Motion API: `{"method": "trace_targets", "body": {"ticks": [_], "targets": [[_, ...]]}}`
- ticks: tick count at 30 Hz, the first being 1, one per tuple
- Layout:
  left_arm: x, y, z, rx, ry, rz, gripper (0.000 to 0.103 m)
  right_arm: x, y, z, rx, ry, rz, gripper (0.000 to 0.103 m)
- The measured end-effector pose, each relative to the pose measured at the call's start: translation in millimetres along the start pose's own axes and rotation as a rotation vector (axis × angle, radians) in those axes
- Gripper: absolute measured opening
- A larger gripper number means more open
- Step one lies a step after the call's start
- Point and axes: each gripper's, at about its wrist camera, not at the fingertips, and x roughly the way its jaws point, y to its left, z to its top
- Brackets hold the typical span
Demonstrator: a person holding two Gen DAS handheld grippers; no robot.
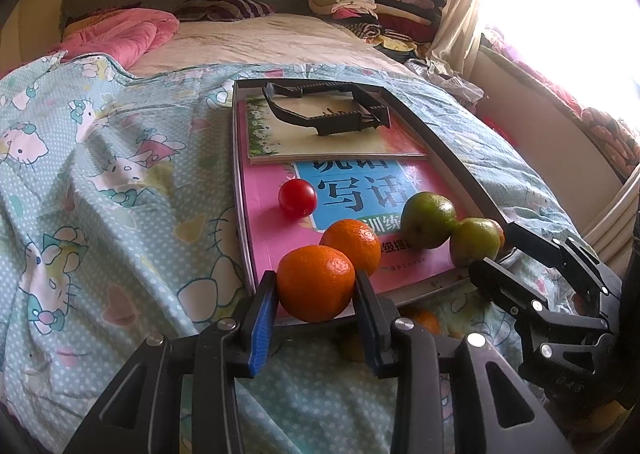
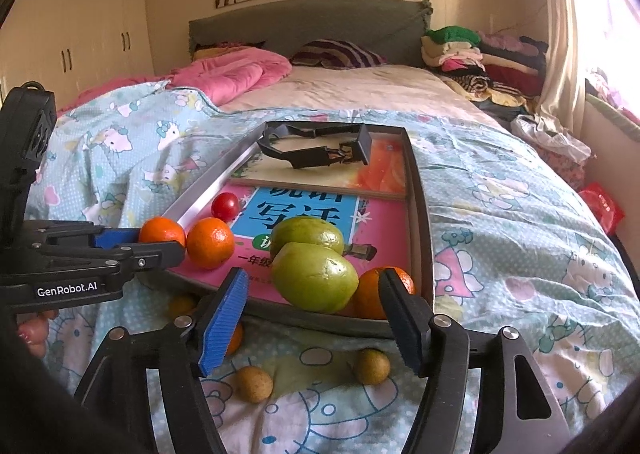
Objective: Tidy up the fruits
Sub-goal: 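Carry the orange and lime into the tray and open both tools to release them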
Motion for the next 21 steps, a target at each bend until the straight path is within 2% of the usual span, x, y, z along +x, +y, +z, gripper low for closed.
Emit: {"method": "trace_targets", "body": {"ticks": [18,21], "targets": [[-18.3,-5.5,0.0,-0.016,-0.031,0.000,0.059,-7.6,-2.0,-1.5,0.010,-0.007,0.015,0.074],[-23.1,-6.2,0.4,-0.018,-0.042,-0.003,0.060,-10.0,-3.0,-1.6,0.013,-0.009,0.012,0.074]]}}
